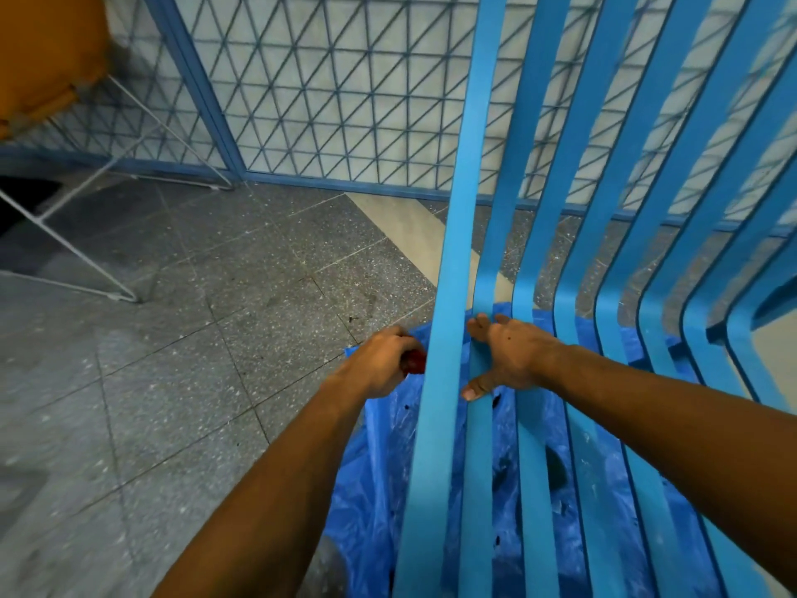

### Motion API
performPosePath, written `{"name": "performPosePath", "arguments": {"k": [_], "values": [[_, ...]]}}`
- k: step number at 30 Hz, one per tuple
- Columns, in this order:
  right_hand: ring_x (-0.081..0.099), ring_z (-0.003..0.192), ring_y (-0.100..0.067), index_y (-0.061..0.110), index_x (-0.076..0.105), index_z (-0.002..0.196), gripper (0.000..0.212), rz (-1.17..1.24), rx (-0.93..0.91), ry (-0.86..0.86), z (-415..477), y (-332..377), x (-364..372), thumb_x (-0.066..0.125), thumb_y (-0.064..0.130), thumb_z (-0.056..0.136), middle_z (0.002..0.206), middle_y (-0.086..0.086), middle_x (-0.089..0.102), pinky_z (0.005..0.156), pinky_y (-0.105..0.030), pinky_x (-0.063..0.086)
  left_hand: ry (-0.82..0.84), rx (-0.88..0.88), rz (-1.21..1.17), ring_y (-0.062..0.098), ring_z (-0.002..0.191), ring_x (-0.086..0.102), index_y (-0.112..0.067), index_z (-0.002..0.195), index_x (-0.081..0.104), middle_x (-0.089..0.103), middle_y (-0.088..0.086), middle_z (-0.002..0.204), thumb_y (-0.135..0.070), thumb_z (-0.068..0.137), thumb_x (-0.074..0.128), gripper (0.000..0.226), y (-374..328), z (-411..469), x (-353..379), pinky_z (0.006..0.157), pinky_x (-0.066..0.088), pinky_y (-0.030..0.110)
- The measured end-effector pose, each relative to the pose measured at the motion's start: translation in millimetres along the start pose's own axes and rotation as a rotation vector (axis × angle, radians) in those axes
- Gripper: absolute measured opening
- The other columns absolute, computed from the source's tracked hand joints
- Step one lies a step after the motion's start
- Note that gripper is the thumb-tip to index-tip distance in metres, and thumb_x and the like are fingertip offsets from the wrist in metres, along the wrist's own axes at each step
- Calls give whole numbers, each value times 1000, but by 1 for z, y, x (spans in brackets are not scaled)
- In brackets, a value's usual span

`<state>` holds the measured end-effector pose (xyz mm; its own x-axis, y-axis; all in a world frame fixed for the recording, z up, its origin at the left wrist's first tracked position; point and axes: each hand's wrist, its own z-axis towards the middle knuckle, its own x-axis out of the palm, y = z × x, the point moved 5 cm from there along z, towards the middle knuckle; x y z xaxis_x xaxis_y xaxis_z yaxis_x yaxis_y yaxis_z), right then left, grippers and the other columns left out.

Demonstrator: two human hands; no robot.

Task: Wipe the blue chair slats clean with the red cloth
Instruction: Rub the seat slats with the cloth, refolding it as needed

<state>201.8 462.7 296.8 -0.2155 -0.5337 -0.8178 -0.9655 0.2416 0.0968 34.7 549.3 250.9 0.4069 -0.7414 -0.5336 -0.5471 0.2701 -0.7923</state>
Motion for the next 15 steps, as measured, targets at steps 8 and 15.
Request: {"name": "performPosePath", "arguments": {"k": [8, 15], "values": [[-2, 154, -32, 21, -5, 160, 134, 129, 67, -126, -26, 9, -3, 82, 61, 66, 168, -4, -8, 121, -53, 23, -500, -98, -289, 13, 95, 67, -15, 120, 66, 69, 5, 114, 1, 92, 62, 33, -12, -64, -24, 96, 53, 30], [48, 135, -28, 27, 43, 148, 72, 524, 86, -466, -96, -2, -15, 72, 48, 86, 146, -6, 55, 104, -39, 43, -834, 32, -512, 14, 101, 64, -16, 128, 60, 68, 3, 112, -2, 95, 60, 36, -92, -143, -81, 97, 53, 36]]}}
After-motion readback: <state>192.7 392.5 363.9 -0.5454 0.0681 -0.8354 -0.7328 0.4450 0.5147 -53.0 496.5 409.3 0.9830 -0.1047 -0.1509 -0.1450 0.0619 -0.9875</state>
